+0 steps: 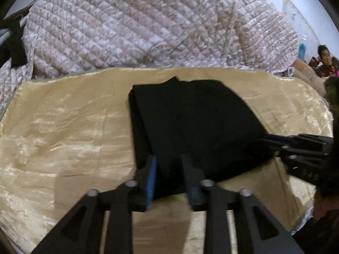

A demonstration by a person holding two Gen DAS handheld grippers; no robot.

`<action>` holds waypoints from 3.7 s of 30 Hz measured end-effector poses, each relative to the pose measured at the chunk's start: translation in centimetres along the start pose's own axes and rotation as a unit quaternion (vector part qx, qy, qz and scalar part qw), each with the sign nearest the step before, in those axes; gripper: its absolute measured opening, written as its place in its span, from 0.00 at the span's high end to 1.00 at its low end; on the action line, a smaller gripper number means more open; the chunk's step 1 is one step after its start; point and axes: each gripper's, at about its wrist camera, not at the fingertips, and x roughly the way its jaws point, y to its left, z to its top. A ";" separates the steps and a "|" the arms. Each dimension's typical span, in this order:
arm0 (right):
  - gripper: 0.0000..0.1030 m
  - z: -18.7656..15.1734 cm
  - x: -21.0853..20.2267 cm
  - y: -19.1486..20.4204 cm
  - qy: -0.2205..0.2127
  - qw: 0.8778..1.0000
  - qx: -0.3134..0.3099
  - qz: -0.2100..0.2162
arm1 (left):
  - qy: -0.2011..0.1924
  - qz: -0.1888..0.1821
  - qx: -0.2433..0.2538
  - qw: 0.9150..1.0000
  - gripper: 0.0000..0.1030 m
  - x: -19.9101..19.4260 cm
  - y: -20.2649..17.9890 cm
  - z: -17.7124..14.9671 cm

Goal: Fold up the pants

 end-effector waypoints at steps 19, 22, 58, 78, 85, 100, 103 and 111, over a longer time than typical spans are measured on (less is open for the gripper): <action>0.86 0.6 -3.2 -2.2 -0.049 0.998 0.049 -0.007 | -0.047 -0.023 -0.031 0.998 0.66 -3.4 0.8 1.2; 0.88 0.6 -2.5 -1.0 -0.042 0.998 0.034 0.008 | -0.046 -0.050 -0.010 0.998 0.66 -3.2 -0.8 0.7; 0.69 -3.8 -0.8 -0.3 0.020 0.999 0.029 0.012 | 0.035 -0.022 0.004 0.999 0.48 -0.5 -2.1 -3.6; 0.53 -4.0 -0.5 1.1 0.018 1.000 -0.006 0.006 | 0.040 -0.017 0.014 0.999 0.40 -0.3 -2.4 -3.9; 0.53 -4.0 -0.5 1.1 0.018 1.000 -0.006 0.007 | 0.040 -0.017 0.013 0.999 0.40 -0.3 -2.5 -3.8; 0.52 -4.0 -0.5 1.1 0.018 1.000 -0.006 0.006 | 0.040 -0.016 0.013 0.999 0.39 -0.3 -2.6 -3.9; 0.52 -4.0 -0.5 1.1 0.018 1.000 -0.005 0.007 | 0.040 -0.016 0.013 0.999 0.39 -0.3 -2.6 -3.8; 0.52 -4.0 -0.5 1.1 0.018 1.000 -0.006 0.006 | 0.040 -0.016 0.013 0.999 0.38 -0.3 -2.7 -3.9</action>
